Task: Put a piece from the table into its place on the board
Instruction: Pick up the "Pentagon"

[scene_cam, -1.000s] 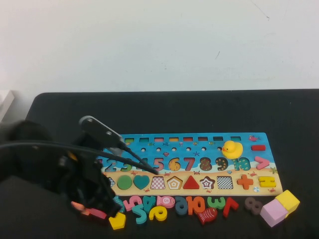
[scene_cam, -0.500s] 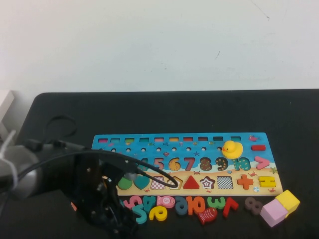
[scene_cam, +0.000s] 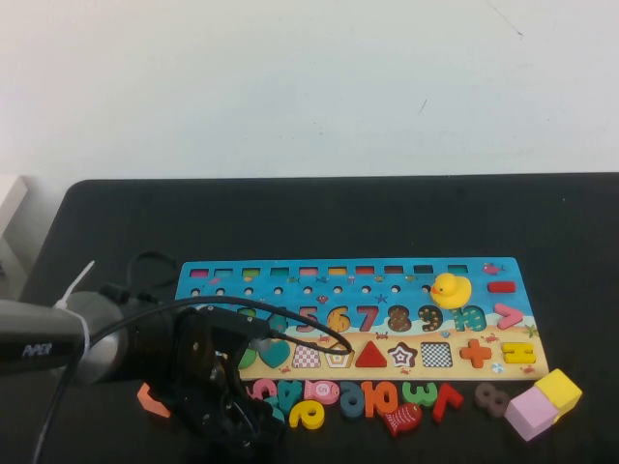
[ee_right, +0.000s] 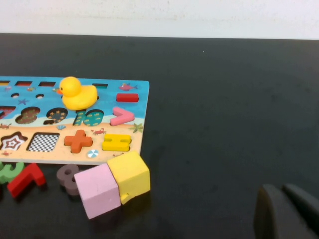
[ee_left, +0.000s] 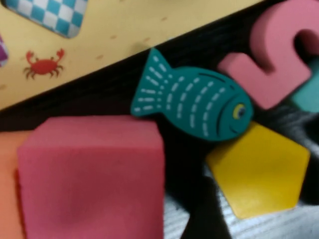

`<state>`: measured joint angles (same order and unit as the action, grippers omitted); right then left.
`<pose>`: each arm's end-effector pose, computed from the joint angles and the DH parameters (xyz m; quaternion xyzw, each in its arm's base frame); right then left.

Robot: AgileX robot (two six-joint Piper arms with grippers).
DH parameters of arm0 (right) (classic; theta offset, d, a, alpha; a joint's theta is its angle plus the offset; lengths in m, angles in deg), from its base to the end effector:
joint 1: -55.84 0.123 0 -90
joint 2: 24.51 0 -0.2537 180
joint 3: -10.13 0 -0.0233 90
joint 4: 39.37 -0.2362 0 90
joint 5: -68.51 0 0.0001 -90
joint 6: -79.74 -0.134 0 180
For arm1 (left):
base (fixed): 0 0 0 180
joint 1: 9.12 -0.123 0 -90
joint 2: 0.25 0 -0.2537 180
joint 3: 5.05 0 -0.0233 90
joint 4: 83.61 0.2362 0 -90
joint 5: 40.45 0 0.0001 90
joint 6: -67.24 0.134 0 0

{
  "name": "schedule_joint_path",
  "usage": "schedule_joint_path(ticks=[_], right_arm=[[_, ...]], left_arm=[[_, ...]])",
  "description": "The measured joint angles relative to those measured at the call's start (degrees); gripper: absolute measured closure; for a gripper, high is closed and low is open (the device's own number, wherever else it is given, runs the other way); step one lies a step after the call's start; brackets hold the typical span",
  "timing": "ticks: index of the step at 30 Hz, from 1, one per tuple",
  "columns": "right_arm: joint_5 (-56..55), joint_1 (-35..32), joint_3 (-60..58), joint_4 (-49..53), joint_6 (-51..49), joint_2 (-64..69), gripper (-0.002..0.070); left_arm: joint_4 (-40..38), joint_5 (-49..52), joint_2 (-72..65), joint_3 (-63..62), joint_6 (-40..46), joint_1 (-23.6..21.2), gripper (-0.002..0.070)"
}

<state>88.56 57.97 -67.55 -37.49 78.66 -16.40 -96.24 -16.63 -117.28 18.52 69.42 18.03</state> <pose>0.1116 0.0026 0.1627 -0.0162 0.7976 0.0031 0.6030 0.2794 -0.1566 0.0530 0.1587 0.9764 -0.0854 0.1191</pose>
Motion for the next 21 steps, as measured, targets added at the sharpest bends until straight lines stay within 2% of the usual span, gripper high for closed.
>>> schedule_joint_path(ticks=[16,18,21], right_arm=[[0.0,0.0,0.0,0.1,0.0,0.0,0.0657],[0.0,0.0,0.0,0.1,0.0,0.0,0.0657],[0.0,0.0,0.0,0.1,0.0,0.0,0.0657]], left_arm=[[3.9,-4.4,-0.5,0.0,-2.2,0.0,0.0227],[5.4,-4.5,-0.5,0.0,-2.2,0.0,0.0242],[6.2,-4.5,-0.5,0.0,-2.2,0.0,0.0319]])
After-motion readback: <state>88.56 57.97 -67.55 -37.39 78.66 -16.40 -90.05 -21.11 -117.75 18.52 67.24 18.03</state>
